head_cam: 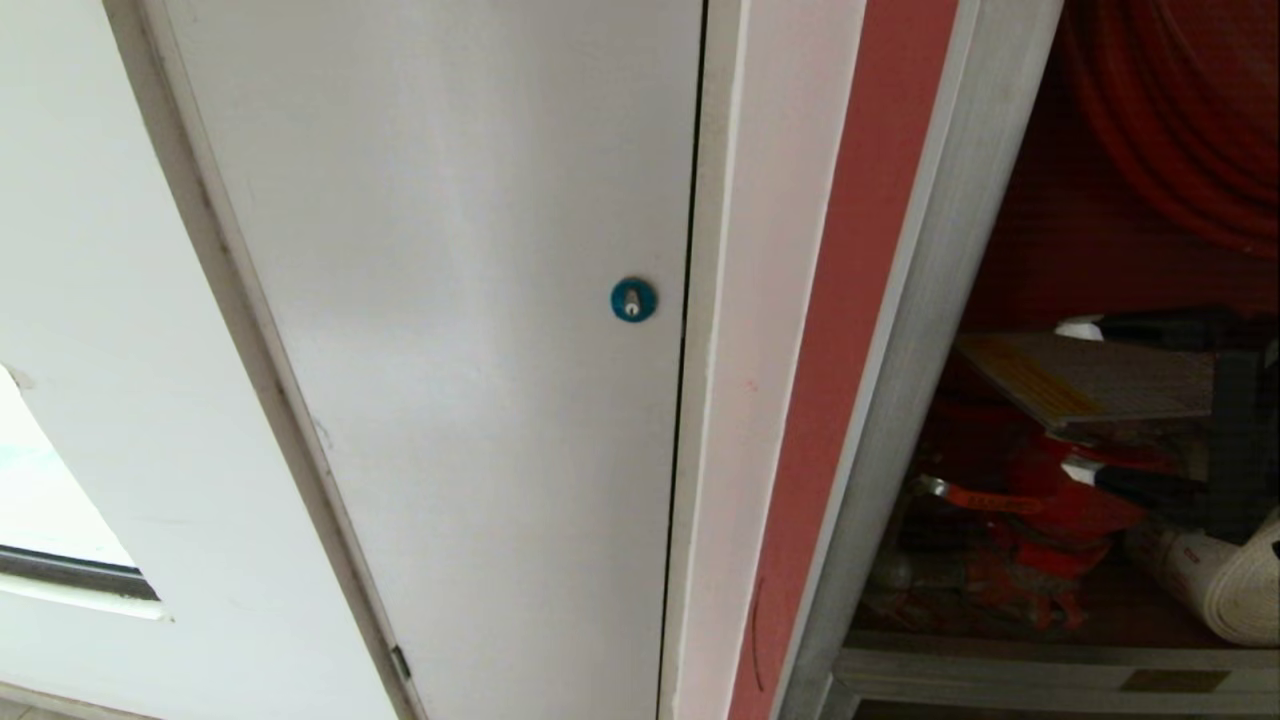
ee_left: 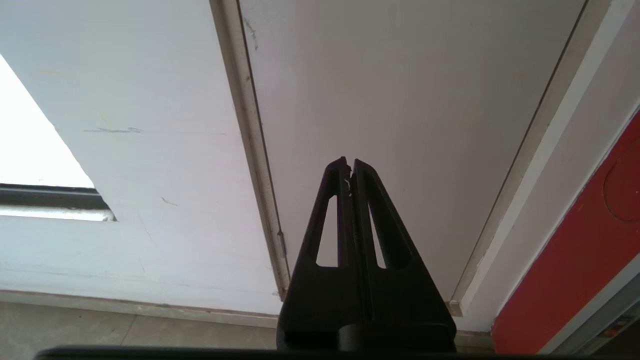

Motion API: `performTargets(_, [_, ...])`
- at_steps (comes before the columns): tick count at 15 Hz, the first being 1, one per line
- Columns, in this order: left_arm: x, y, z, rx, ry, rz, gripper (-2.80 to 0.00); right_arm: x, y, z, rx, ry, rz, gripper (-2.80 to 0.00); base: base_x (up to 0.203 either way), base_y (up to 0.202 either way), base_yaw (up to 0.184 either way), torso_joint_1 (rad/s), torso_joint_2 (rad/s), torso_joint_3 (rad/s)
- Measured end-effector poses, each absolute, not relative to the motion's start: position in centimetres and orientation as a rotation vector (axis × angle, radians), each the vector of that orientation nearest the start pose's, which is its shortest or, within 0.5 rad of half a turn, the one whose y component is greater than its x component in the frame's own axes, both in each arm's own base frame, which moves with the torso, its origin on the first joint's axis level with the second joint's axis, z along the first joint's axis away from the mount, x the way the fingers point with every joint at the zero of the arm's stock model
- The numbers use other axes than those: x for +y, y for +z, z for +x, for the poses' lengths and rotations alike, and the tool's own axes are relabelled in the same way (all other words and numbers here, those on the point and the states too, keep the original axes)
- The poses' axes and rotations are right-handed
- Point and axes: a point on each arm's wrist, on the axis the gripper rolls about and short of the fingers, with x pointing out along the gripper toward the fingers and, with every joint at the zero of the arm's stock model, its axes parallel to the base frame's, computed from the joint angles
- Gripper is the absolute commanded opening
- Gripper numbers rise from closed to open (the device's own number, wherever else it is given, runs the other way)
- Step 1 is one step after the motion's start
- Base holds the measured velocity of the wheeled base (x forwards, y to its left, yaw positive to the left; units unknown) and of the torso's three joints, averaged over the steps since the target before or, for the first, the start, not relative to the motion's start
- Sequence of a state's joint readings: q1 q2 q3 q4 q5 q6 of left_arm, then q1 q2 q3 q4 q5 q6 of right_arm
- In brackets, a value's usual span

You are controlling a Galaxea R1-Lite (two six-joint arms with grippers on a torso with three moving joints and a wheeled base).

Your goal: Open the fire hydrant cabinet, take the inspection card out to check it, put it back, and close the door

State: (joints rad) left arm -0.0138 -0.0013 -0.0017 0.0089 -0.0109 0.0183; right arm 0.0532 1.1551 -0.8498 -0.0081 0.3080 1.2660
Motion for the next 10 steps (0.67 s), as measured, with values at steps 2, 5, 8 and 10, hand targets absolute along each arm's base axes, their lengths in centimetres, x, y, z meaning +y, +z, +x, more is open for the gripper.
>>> performTargets(2, [0.0, 7.5, -2.3, 0.006, -0.025, 0.018, -2.80, 1.5, 26.2, 14.9, 0.531, 0.110, 1.253, 0.00, 0.000, 0.000, 0.000, 0.000, 0.00, 0.000])
performTargets(5, [0.0, 7.5, -2.3, 0.006, -0.025, 0.018, -2.80, 1.5, 26.0, 12.0, 0.597, 0.136, 1.186, 0.00, 0.000, 0.000, 0.000, 0.000, 0.00, 0.000])
performTargets(8, [0.0, 7.5, -2.3, 0.006, -0.025, 0.018, -2.80, 1.3, 25.9, 8.9, 0.629, 0.164, 1.038, -2.80, 0.000, 0.000, 0.000, 0.000, 0.00, 0.000])
performTargets(10, [0.0, 7.5, -2.3, 0.006, -0.025, 0.018, -2.80, 1.3, 25.9, 7.9, 0.633, 0.188, 0.926, -2.80, 0.000, 0.000, 0.000, 0.000, 0.00, 0.000])
